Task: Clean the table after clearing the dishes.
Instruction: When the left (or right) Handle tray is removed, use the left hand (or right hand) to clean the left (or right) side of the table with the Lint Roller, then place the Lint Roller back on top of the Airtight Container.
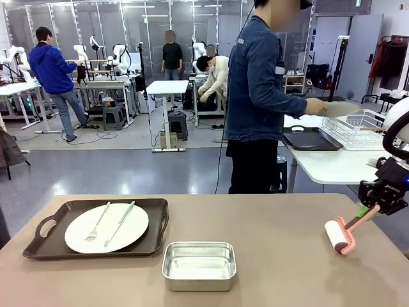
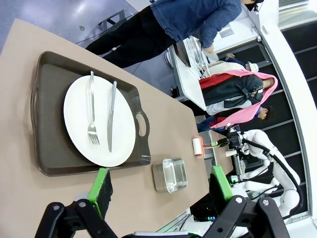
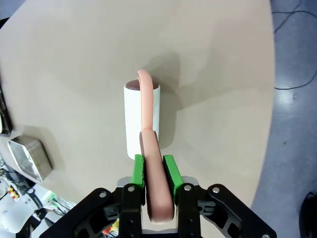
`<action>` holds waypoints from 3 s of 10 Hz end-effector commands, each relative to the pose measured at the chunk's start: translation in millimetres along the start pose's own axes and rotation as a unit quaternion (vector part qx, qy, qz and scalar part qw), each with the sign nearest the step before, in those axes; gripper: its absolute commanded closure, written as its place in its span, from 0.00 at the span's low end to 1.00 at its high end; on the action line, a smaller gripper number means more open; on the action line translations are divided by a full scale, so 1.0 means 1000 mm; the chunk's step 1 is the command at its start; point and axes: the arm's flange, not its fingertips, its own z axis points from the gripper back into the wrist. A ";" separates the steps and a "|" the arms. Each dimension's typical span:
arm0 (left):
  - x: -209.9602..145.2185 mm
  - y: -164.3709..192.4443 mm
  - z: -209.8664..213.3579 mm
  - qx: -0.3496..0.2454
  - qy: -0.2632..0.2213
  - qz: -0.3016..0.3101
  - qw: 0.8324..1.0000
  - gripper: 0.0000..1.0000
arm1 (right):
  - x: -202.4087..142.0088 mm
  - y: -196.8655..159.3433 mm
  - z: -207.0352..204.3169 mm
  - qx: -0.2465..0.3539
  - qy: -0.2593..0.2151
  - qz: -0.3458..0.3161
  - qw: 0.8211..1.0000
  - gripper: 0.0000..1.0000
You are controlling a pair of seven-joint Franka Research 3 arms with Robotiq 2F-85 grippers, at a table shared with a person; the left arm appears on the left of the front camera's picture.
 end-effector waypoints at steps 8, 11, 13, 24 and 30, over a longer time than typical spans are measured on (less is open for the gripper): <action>0.001 0.000 0.002 -0.009 -0.005 -0.007 1.000 0.00 | -0.033 0.058 0.065 -0.110 -0.012 0.064 0.992 0.78; 0.001 0.000 0.002 -0.009 -0.005 -0.007 1.000 0.00 | -0.034 0.078 0.079 -0.116 -0.018 0.073 0.990 0.78; 0.001 0.000 0.002 -0.009 -0.005 -0.007 1.000 0.00 | -0.033 0.062 0.078 -0.105 -0.017 0.084 0.991 0.78; 0.001 0.000 0.002 -0.009 -0.005 -0.007 1.000 0.00 | -0.033 0.062 0.078 -0.105 -0.017 0.084 0.991 0.78; 0.001 0.000 0.002 -0.009 -0.005 -0.007 1.000 0.00 | -0.051 0.179 0.113 -0.143 -0.049 0.302 0.941 0.78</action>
